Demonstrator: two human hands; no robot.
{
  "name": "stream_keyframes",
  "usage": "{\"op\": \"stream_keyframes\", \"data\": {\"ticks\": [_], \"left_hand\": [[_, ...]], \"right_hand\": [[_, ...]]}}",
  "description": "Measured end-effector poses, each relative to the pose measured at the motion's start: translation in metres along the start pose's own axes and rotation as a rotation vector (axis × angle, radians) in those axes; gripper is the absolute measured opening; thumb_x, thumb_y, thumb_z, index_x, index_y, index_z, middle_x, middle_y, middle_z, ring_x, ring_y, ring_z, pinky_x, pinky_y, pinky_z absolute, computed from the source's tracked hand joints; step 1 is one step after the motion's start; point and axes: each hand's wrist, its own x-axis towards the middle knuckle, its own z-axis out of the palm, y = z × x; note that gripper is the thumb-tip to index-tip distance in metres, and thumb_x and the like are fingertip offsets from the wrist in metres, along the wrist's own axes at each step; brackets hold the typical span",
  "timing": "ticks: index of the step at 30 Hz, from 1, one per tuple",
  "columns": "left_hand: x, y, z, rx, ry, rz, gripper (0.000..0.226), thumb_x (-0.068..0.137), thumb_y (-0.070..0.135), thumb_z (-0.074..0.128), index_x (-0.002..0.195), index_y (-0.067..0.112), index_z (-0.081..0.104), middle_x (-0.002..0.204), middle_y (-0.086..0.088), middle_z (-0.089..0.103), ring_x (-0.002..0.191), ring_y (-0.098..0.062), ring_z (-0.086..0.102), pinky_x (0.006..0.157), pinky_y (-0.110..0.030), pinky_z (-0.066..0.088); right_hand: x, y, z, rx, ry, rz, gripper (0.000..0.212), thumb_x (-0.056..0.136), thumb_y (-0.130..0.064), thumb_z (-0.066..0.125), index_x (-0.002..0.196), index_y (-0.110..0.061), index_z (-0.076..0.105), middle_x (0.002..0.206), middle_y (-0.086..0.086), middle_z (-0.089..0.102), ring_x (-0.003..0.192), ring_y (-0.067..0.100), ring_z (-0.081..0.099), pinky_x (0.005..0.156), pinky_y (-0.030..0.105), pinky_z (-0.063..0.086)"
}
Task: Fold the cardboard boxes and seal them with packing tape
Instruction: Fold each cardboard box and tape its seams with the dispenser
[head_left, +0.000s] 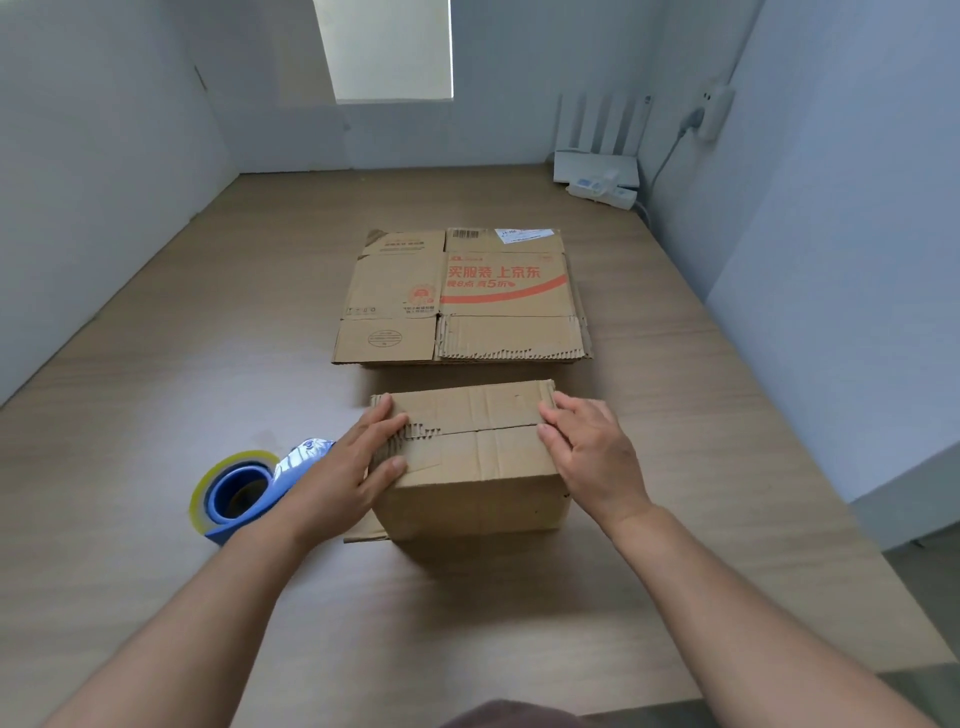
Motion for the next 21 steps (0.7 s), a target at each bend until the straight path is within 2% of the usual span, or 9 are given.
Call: {"op": "stream_keyframes", "data": {"ticks": [3,7,9,11,13,15,16,18,21], "left_hand": [[0.0,-0.002,-0.003,0.008,-0.014,0.006,0.054,0.099,0.024,0.048,0.149,0.024,0.028,0.157,0.016,0.005,0.144,0.001,0.004,0.115,-0.018,0.007],[-0.001,0.0,-0.004,0.031,-0.016,0.014,0.055,0.099,0.025,0.048,0.15,0.023,0.028,0.157,0.016,0.005,0.146,-0.002,0.003,0.117,-0.022,0.008],[-0.003,0.0,-0.005,0.029,0.0,0.047,0.053,0.098,0.026,0.051,0.147,0.022,0.033,0.155,0.016,0.011,0.145,-0.002,0.01,0.116,-0.02,0.011],[-0.009,-0.003,-0.007,-0.048,0.077,0.034,0.049,0.095,0.034,0.052,0.142,0.023,0.041,0.15,0.019,0.023,0.139,-0.001,0.025,0.109,-0.017,0.023],[-0.015,-0.013,-0.009,-0.068,0.265,-0.07,0.05,0.092,0.043,0.051,0.138,0.023,0.046,0.144,0.015,0.038,0.129,-0.006,0.038,0.101,-0.02,0.033],[-0.022,-0.032,-0.01,0.065,0.439,-0.282,0.052,0.093,0.039,0.056,0.135,0.011,0.048,0.139,-0.005,0.049,0.127,-0.022,0.045,0.102,-0.034,0.038],[-0.024,-0.043,-0.01,0.145,0.452,-0.41,0.053,0.091,0.039,0.058,0.132,0.005,0.049,0.134,-0.014,0.052,0.124,-0.029,0.047,0.101,-0.039,0.039],[-0.029,-0.064,-0.009,0.298,0.316,-0.635,0.056,0.088,0.046,0.06,0.119,0.0,0.053,0.121,-0.019,0.057,0.111,-0.034,0.053,0.09,-0.041,0.043],[-0.03,-0.082,-0.005,0.489,0.064,-0.762,0.057,0.084,0.061,0.056,0.109,0.01,0.054,0.1,-0.006,0.063,0.089,-0.024,0.06,0.069,-0.03,0.046]], "right_hand": [[-0.009,-0.006,0.002,-0.072,0.066,-0.08,0.026,0.086,-0.009,0.068,0.111,-0.001,0.069,0.118,0.017,0.065,0.109,0.035,0.059,0.09,0.041,0.05],[-0.009,-0.006,0.0,0.02,0.007,-0.121,0.029,0.087,-0.008,0.066,0.114,0.001,0.067,0.125,0.016,0.061,0.119,0.033,0.054,0.102,0.039,0.043],[-0.01,-0.006,-0.001,0.034,0.001,-0.106,0.028,0.087,-0.008,0.067,0.114,0.0,0.067,0.124,0.014,0.062,0.118,0.032,0.055,0.103,0.035,0.041],[-0.01,-0.006,-0.001,0.019,0.013,-0.121,0.026,0.084,-0.007,0.07,0.11,0.0,0.069,0.12,0.015,0.064,0.113,0.034,0.058,0.1,0.036,0.042],[-0.009,-0.007,-0.002,0.014,0.013,-0.124,0.026,0.084,-0.006,0.07,0.109,0.0,0.07,0.119,0.015,0.065,0.112,0.035,0.059,0.099,0.038,0.044],[-0.008,-0.007,-0.001,0.007,0.01,-0.124,0.026,0.084,-0.006,0.07,0.109,0.0,0.07,0.119,0.015,0.064,0.112,0.035,0.058,0.099,0.039,0.044],[-0.008,-0.007,0.0,0.0,0.01,-0.128,0.026,0.083,-0.005,0.07,0.108,0.0,0.07,0.119,0.016,0.065,0.112,0.035,0.059,0.099,0.039,0.044],[-0.008,-0.007,-0.001,-0.014,0.003,-0.133,0.026,0.083,-0.005,0.07,0.108,0.0,0.07,0.119,0.016,0.065,0.111,0.035,0.059,0.099,0.038,0.043],[-0.006,-0.008,-0.001,-0.033,-0.011,-0.131,0.025,0.084,-0.006,0.069,0.109,-0.001,0.07,0.12,0.015,0.064,0.113,0.034,0.058,0.1,0.038,0.043]]}}
